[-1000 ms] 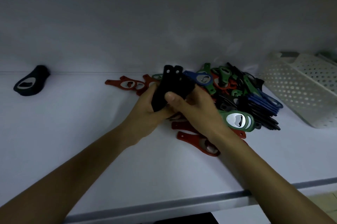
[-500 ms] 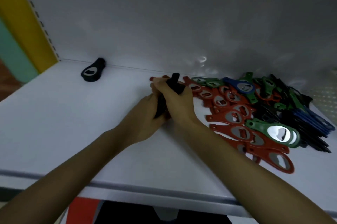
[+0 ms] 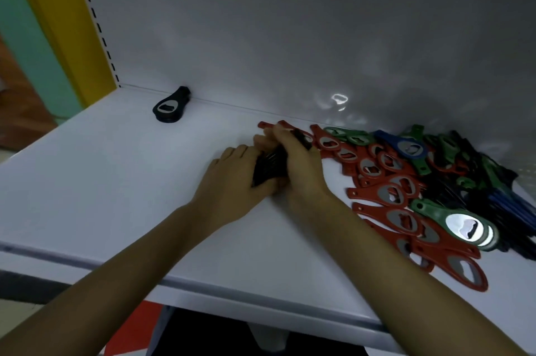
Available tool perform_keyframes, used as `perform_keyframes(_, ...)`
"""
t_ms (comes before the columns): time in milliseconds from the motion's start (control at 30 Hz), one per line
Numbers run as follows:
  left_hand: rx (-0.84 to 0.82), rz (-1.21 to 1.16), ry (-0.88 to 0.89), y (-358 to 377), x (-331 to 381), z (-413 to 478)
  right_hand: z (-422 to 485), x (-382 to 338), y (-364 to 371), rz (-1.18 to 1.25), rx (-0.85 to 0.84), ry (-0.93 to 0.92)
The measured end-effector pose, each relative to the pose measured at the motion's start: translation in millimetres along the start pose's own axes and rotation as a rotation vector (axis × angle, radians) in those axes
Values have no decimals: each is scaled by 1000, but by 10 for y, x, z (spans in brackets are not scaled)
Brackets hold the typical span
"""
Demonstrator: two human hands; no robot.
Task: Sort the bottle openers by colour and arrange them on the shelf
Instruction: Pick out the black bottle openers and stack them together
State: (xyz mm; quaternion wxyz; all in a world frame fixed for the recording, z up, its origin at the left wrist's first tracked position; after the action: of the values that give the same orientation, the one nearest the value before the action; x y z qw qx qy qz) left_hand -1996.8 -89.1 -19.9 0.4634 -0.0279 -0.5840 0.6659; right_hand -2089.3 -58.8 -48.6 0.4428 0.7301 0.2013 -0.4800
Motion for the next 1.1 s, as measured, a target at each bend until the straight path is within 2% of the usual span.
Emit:
perform_keyframes(33,34,-62,-2,-80,4,-11,-7,12,32,163,-26,72)
perform_keyframes(100,117,-93,47,-243,89,-43,-7,-31,74,318,-86,142)
perform_keyframes(200,232,49,207,-394,340,-103,-34,-72,158,391,-142,170)
perform_keyframes(300,257,38,173,-493,304,-66,-90,-35,299,465,-191,227)
perform_keyframes(367,219,13,111,-518,186,-3,-102,-16,344,419,-197,250)
perform_keyframes(433,132,-16,53,-535,34,108,-43,-4,257,285,-124,224)
perform_keyframes(467,68,-53,32,-544,-46,161,18,-37,162,139,-76,162)
perform_keyframes(533,-81,-147,25,-564,-172,244,124,-306,36,-295,-42,-90)
perform_keyframes(567,-161,-172,33,-571,-220,272,136,-467,111,-498,-122,-232)
perform_keyframes(600,-248,-177,39,-560,-257,291,121,-568,259,-633,-270,-331)
perform_keyframes(667,-416,-164,32,-504,-318,325,37,-567,556,-743,-571,-332)
perform_keyframes(700,-486,-166,31,-484,-327,345,16,-561,652,-794,-654,-323)
perform_keyframes(800,-607,-190,4,-470,-397,433,123,-591,813,-869,-651,-319)
perform_keyframes(833,-568,-225,-11,-527,-471,496,196,-594,809,-839,-593,-294)
perform_keyframes(867,-460,-281,-32,-645,-566,580,281,-582,784,-795,-516,-258)
perform_keyframes(933,-88,-330,-71,-989,-873,713,461,-485,696,-688,-354,-152)
perform_keyframes(1000,274,-229,-137,-1261,-1251,668,636,-336,651,-613,-197,-60)
perform_keyframes(1033,355,-184,-217,-1267,-1433,620,720,-262,641,-597,-123,-31)
perform_keyframes(1100,344,-169,-374,-1093,-1708,585,875,-114,686,-574,-8,13)
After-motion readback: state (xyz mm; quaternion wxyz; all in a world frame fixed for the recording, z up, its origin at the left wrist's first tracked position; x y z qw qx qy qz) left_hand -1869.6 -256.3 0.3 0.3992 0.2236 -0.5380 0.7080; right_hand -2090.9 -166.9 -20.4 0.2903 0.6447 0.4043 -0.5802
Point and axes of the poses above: each hand's wrist, its own z-axis towards the middle knuckle, its own y-axis out of the palm, x = y × z, the point moved 10 cm from there along z, towards the middle knuckle, and after that the axes turned 5 degrees about -y, right-handed, at the moved point
